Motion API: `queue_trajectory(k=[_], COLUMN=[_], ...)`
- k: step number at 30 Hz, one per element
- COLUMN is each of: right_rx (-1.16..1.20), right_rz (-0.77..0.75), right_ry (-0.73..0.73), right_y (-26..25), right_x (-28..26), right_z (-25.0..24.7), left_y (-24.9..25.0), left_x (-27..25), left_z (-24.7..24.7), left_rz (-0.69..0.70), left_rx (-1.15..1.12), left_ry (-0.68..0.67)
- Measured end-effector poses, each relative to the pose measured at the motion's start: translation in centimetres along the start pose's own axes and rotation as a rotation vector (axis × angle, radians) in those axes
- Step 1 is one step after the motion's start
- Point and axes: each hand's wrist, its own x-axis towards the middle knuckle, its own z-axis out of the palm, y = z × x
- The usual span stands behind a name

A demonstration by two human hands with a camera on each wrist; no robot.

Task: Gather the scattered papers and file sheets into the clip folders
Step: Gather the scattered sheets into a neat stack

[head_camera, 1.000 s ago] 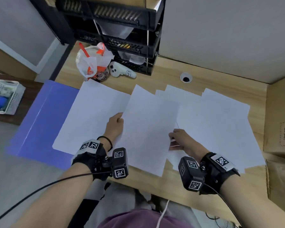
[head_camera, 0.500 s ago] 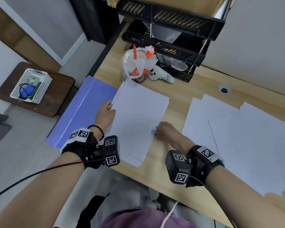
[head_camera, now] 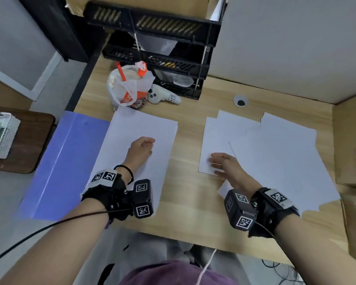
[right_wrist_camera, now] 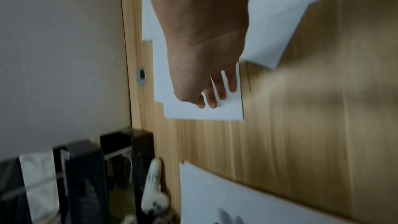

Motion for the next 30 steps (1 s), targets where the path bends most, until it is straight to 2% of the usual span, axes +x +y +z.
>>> queue_trajectory(k=[5,9,13,18,20,21,23,26,30], right_rx=[0.072,-0.120,-0.314,-0.582,-0.507,-0.435,-0.342,-0.262,-0.259], right_rz=[-0.033,-0.021,0.032,-0.068,-0.138,-0.155,-0.144,-0.043,0.005], right_ry=[0.272,0.479,0.385,0.190,0.130,0.137,0.238,0.414,0.421], right_y=[2.4,4.2,5.4,5.7,5.3,5.1,4.6,4.4,4.3], right_x=[-1.1,-1.6,-1.0,0.8,1.6,2.0,2.3,2.3,2.8], right_z=[-9.3,-15.6,-17.4,-15.7,-15.9,-16.7,-19.1,-23.0,-23.2], left_y=[1.8,3.1,4.1,4.2,4.3,4.3,4.2,4.2,4.5], left_x=[0.3,-0.3,-0.8,-0.1,0.2,0.4,0.6,0.2,-0.5], left_z=[6.3,11.2,14.7,16.9,17.4,17.6,18.0,18.8,20.1], left_rz=[-0.043,-0.051,-0.116,-0.178,-0.195,-0.212,-0.236,-0.216,-0.147], left_rx=[0.029,0.068,0.023,0.060,0.099,0.109,0.107,0.070,0.061], left_ry=[-0.157,-0.187,-0.182,-0.158,-0.137,-0.127,-0.118,-0.103,-0.073])
